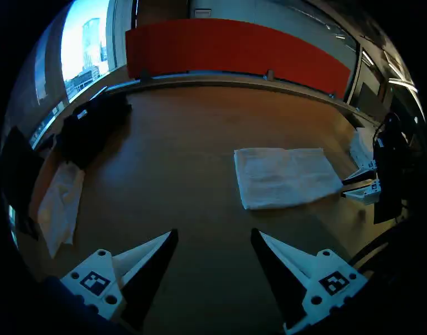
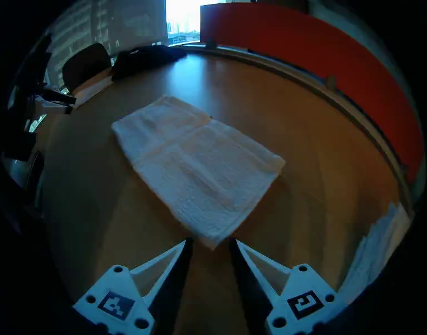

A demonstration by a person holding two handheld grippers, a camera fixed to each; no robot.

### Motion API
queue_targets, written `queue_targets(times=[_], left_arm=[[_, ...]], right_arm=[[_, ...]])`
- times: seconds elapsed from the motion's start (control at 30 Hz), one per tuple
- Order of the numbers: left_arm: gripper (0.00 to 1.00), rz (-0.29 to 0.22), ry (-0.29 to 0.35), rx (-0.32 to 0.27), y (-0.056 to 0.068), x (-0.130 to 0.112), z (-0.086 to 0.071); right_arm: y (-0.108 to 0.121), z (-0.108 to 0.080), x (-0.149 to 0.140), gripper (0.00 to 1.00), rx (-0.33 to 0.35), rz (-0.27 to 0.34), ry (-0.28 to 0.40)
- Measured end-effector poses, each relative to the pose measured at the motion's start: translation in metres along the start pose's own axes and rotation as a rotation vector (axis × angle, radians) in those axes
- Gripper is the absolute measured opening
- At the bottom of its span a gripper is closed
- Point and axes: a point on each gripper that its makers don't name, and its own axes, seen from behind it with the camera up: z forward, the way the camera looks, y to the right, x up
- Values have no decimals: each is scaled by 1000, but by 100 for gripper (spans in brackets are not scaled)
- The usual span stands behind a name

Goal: Fold towel

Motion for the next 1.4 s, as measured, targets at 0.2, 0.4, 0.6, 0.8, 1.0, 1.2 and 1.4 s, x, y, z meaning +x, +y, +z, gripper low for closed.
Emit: queue_targets(times=[0.2, 0.4, 0.6, 0.8, 1.0, 1.2, 1.4], left_arm=[[97, -5, -5, 6, -1, -6, -5], [97, -7, -6, 8, -1, -9, -8], [97, -4, -4, 10, -1, -11, -11], [97, -4, -1, 9, -1, -10, -12], [97, -4, 5, 9, 0, -8, -13], [97, -5, 11, 8, 1, -7, -14], [97, -7, 15, 6, 2, -6, -16]], right_arm=[[0, 2, -3, 38, 11, 1, -6], [2, 2, -4, 21, 8, 11, -9], [0, 1, -1, 4, 20, 10, 0], [-2, -5, 10, 3, 12, -10, 21], [0, -19, 34, 4, -9, -32, 65], [5, -34, 62, 3, -35, -63, 107], [8, -48, 82, 3, -49, -77, 142]])
